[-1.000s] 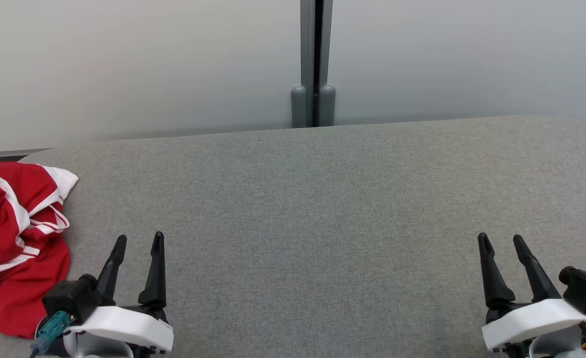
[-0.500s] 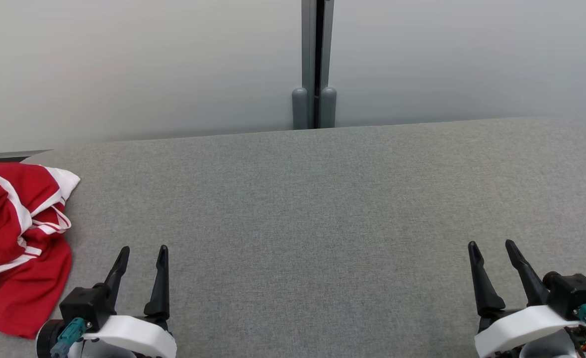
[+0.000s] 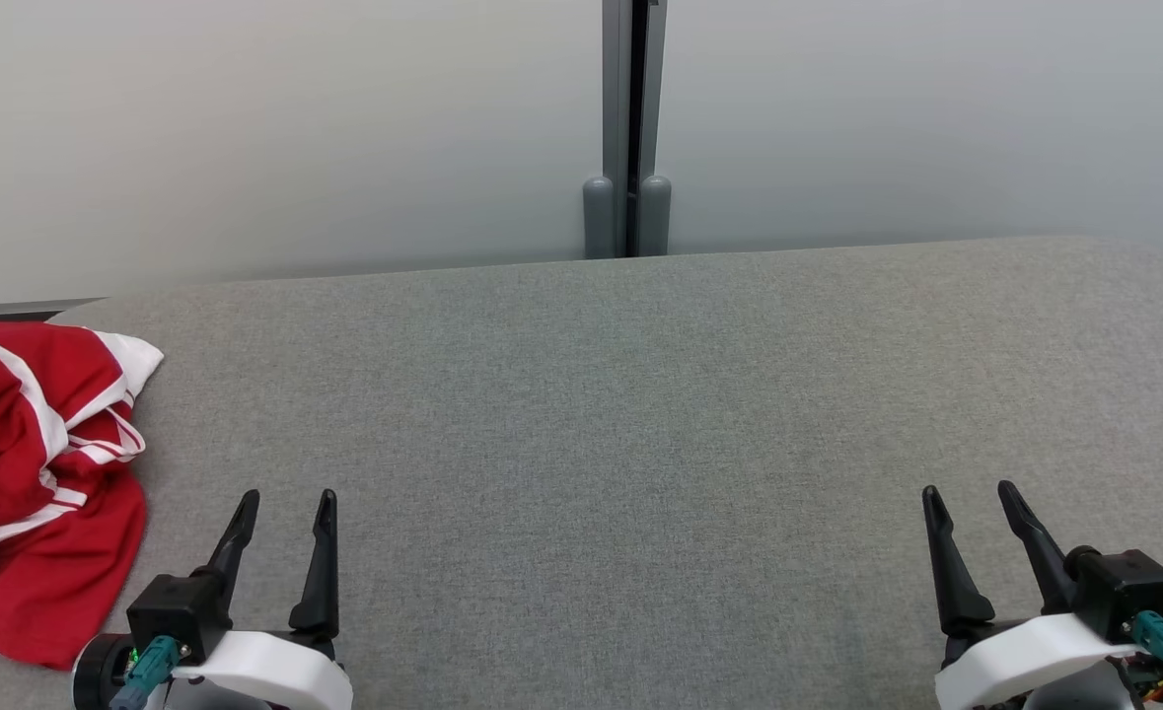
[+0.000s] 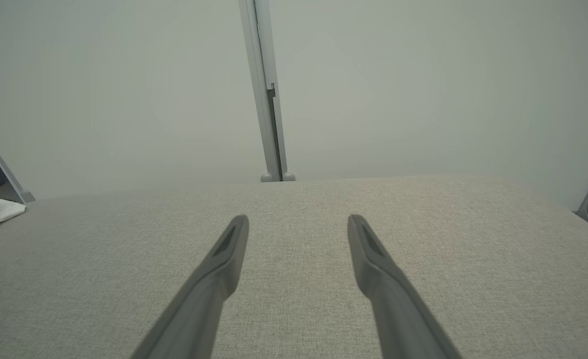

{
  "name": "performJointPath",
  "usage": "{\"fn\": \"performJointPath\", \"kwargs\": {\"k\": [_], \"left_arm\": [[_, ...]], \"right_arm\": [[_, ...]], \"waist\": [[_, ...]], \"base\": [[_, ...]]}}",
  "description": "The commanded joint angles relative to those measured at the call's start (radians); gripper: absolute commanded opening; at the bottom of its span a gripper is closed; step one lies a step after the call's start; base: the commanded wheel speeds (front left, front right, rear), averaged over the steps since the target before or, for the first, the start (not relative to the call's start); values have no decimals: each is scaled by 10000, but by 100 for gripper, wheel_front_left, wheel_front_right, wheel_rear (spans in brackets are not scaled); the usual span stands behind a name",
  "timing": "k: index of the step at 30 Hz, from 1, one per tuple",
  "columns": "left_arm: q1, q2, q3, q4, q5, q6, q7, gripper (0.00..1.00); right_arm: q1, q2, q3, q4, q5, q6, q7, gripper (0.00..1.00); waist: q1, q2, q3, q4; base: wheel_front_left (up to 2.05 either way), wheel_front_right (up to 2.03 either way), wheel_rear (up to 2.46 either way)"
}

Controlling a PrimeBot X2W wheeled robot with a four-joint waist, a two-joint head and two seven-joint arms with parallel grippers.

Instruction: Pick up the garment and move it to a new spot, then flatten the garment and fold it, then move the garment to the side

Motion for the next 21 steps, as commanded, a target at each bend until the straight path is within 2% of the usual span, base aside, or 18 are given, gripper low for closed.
{"fn": "performJointPath", "kwargs": {"k": [1,8,21], "left_arm": [[-92,37,50,-13,168,-24,-73,100],[-94,1,36,231,461,1,-191,100],[-189,-50,77,593,117,25,-181,100]], "right_arm": [[86,1,-6,-34,-110,4,-47,100],[118,36,0,50,-367,4,-138,100],[27,99,-46,168,-122,4,-133,100]], "waist": [[0,-1,3,-2],[0,-1,-34,14],[0,-1,0,20]], "base": [[0,0,0],[0,0,0],[0,0,0]]}}
